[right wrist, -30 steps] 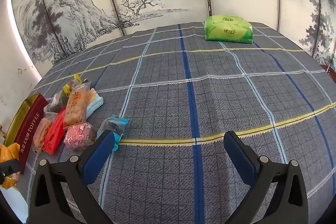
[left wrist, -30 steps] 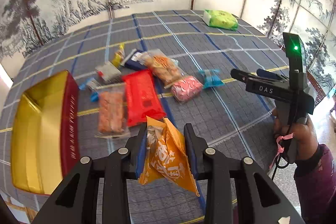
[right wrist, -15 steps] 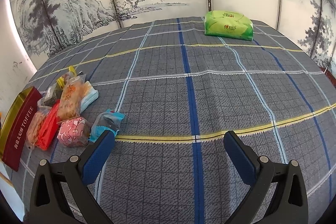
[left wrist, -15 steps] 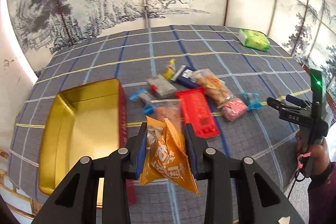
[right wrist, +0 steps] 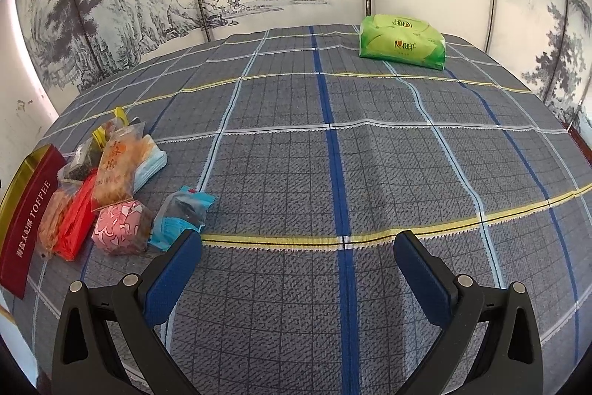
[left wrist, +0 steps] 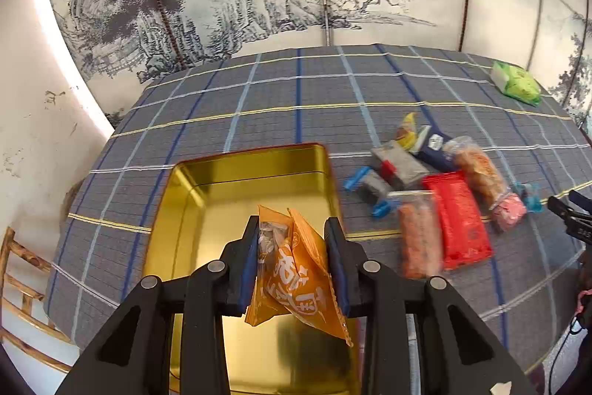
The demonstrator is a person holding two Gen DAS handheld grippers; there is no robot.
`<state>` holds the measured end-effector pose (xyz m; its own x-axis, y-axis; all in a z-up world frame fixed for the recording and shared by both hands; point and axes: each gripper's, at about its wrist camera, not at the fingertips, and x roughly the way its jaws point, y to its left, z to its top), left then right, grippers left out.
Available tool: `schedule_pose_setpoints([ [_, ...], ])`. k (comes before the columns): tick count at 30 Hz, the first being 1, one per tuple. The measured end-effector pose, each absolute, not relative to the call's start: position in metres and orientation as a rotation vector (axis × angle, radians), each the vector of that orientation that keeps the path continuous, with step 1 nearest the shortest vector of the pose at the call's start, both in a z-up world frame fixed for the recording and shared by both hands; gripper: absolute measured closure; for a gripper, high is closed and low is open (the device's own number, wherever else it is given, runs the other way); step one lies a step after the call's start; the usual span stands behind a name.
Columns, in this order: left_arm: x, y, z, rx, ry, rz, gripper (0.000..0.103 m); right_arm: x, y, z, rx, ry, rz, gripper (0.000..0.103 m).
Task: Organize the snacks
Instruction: 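Carry the orange snack wrapper with the left gripper over the gold tin and release, then grasp the blue-wrapped candy on the table with the right gripper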
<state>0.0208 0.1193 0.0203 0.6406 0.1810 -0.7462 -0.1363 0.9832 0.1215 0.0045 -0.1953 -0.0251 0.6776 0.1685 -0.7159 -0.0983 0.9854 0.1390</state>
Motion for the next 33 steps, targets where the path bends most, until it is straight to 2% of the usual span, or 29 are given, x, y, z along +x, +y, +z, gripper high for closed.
schedule_pose_setpoints([
  [8,0.048,0.151,0.008,0.074,0.901,0.237,0.072,0.004,-0.192,-0.025,0.106,0.856,0.152,0.000],
  [19,0.092,0.186,-0.013,0.090,0.985,0.276,0.071,0.007,-0.192,-0.028,0.068,0.822,0.142,0.000],
  [23,0.112,0.196,-0.026,0.102,1.045,0.282,0.064,0.006,-0.192,-0.029,0.066,0.827,0.141,0.000],
  [25,0.117,0.201,-0.029,0.093,1.053,0.293,0.064,0.007,-0.192,-0.028,0.070,0.829,0.144,0.000],
  [26,0.121,0.204,-0.030,0.085,1.051,0.296,0.062,0.007,-0.192,-0.028,0.068,0.830,0.143,0.000],
  [30,0.128,0.216,-0.029,0.085,1.032,0.354,0.036,0.007,-0.193,-0.029,0.069,0.831,0.144,0.000],
  [33,0.123,0.220,-0.025,0.045,1.037,0.336,0.028,0.008,-0.192,-0.029,0.070,0.832,0.146,0.000],
])
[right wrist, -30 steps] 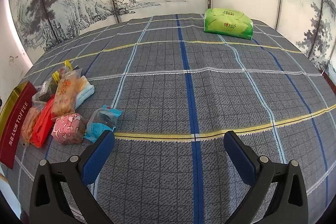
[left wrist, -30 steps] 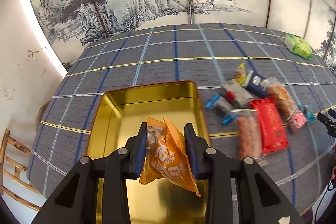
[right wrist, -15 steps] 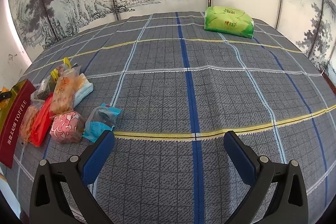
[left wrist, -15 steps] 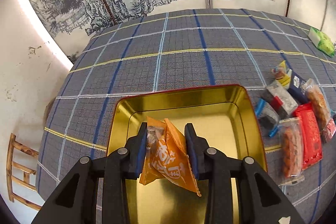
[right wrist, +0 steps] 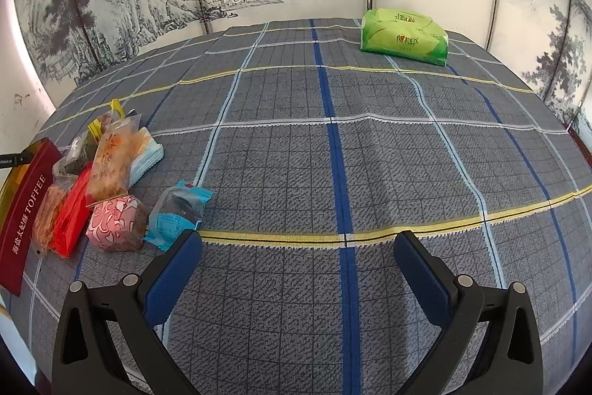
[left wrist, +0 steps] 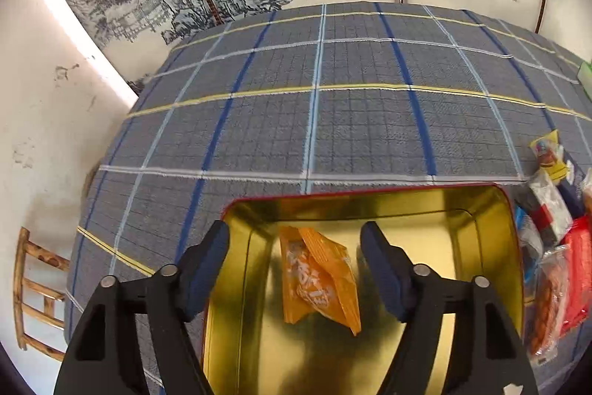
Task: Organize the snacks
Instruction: 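Grasp the blue-wrapped candy on the table with the right gripper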
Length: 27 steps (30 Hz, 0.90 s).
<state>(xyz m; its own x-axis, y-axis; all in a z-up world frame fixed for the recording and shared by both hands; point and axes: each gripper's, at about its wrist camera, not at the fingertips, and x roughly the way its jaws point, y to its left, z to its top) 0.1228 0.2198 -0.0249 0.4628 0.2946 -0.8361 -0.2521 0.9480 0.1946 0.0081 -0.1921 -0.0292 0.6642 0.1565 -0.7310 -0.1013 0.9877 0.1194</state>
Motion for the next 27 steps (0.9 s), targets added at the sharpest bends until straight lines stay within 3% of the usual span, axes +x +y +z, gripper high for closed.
schedule_pose_setpoints([
  [5,0.098,0.202,-0.004,0.037,0.961,0.288,0.006,0.007,-0.192,-0.028,0.091,0.824,0.153,0.000],
  [11,0.056,0.168,0.031,0.000,0.863,0.177,0.001,-0.015,-0.172,-0.016,0.024,0.743,0.350,0.006],
  [18,-0.001,0.145,0.049,-0.137,0.811,0.034,0.001,-0.018,-0.129,-0.010,-0.141,0.725,0.396,0.008],
  [23,-0.030,0.132,0.051,-0.143,0.750,0.023,0.001,0.013,-0.156,-0.017,0.002,0.831,0.371,0.026],
  [27,-0.044,0.122,0.051,-0.146,0.716,0.010,0.001,0.021,-0.145,-0.020,0.002,0.866,0.363,0.027],
])
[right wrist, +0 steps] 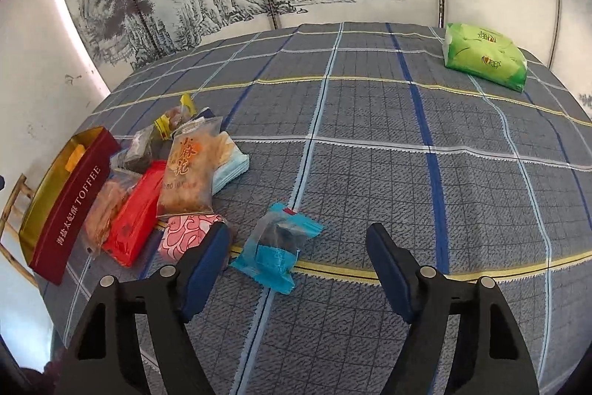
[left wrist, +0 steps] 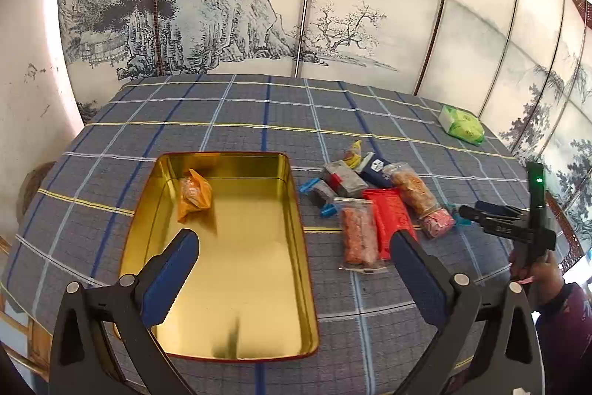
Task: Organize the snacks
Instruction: 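Grasp the blue-wrapped candy on the table with the right gripper, then carry the blue candy with the right gripper into the gold tin and release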
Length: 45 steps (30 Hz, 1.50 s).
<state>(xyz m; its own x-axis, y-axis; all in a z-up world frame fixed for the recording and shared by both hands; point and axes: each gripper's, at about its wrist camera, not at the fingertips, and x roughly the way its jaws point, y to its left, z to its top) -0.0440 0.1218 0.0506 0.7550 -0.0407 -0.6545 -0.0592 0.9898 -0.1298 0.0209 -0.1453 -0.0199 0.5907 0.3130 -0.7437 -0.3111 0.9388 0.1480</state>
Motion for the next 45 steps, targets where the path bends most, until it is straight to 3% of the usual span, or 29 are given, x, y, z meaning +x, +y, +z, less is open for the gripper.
schedule_pose_setpoints([
  [1,-0.045,0.121,0.051,-0.150,0.716,0.009,0.001,0.023,-0.141,-0.022,0.001,0.873,0.363,0.029],
  [3,-0.048,0.116,0.051,-0.150,0.720,0.011,0.004,0.028,-0.134,-0.030,-0.012,0.906,0.352,0.043],
  [5,-0.047,0.112,0.052,-0.106,0.741,0.021,0.010,0.024,-0.130,-0.030,-0.050,0.885,0.339,0.066],
  [10,-0.057,0.115,0.049,-0.083,0.743,0.120,0.016,0.013,-0.142,-0.027,-0.031,0.879,0.339,0.066],
  [13,-0.066,0.129,0.049,-0.125,0.721,0.159,0.015,-0.002,-0.149,-0.011,0.023,0.844,0.353,0.066],
  [15,-0.073,0.140,0.051,-0.139,0.696,0.200,0.007,-0.011,-0.142,0.008,0.039,0.808,0.407,0.066],
  [17,-0.079,0.147,0.054,-0.119,0.673,0.245,0.001,-0.019,-0.119,0.031,0.036,0.773,0.486,0.066],
  [25,-0.103,0.169,0.055,-0.109,0.619,0.279,0.001,-0.013,0.029,0.072,-0.038,0.761,0.827,0.066],
  [35,-0.118,0.181,0.055,-0.003,0.575,0.326,0.001,0.039,0.168,0.039,-0.183,0.908,0.882,0.066],
  [45,-0.117,0.203,0.038,-0.061,0.652,0.280,0.001,0.069,0.215,0.002,-0.228,0.997,0.815,0.066],
])
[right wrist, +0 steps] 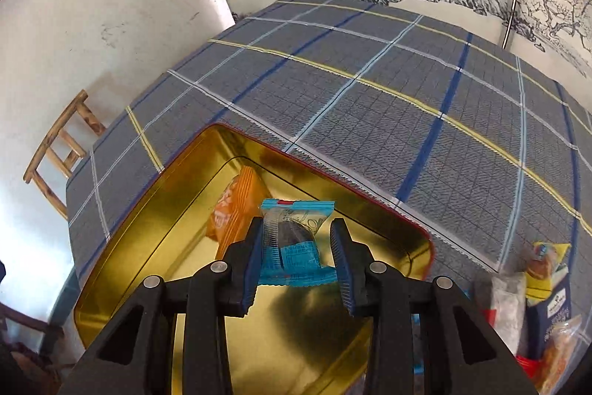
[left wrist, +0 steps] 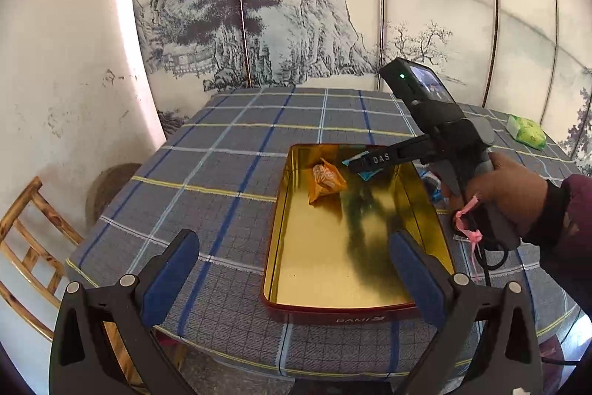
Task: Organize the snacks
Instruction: 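Carry the blue candy with the right gripper into the gold tin and release, then grasp the clear bag of orange biscuits with the right gripper while the left gripper grasps the red packet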
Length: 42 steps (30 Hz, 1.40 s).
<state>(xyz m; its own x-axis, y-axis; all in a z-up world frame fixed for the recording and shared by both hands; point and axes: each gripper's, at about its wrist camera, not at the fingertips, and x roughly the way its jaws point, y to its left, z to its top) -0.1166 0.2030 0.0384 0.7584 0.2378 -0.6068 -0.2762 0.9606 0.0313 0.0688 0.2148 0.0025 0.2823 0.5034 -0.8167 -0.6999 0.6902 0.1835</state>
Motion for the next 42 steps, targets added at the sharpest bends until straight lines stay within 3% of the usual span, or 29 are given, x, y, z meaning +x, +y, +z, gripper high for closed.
schedule_pose_setpoints([
  [7,-0.113,0.203,0.029,-0.087,0.692,0.262,0.001,0.067,0.203,0.010,-0.127,0.928,0.802,0.060],
  [14,-0.109,0.191,0.032,-0.064,0.679,0.224,0.001,0.016,0.106,0.025,-0.083,0.816,0.714,0.059],
  [19,-0.098,0.176,0.026,-0.065,0.699,0.170,0.001,-0.003,0.038,0.007,-0.068,0.899,0.645,0.059],
  [25,-0.096,0.153,0.024,-0.024,0.712,0.118,0.001,0.002,0.044,-0.008,-0.069,0.939,0.607,0.059],
  [32,-0.100,0.160,0.027,-0.020,0.697,0.134,0.001,0.004,0.075,-0.028,-0.167,0.963,0.523,0.043],
  [34,-0.099,0.163,0.024,-0.033,0.709,0.135,0.001,-0.002,0.085,-0.028,-0.246,0.929,0.508,0.045],
  [35,-0.099,0.163,0.023,-0.036,0.713,0.136,0.001,-0.005,0.086,-0.028,-0.266,0.912,0.522,0.057],
  [36,-0.099,0.163,0.023,-0.036,0.714,0.135,0.001,-0.008,0.084,-0.026,-0.264,0.909,0.541,0.062],
  [42,-0.103,0.148,0.035,0.022,0.679,0.097,0.001,-0.031,0.025,0.014,-0.111,0.837,0.587,0.063],
])
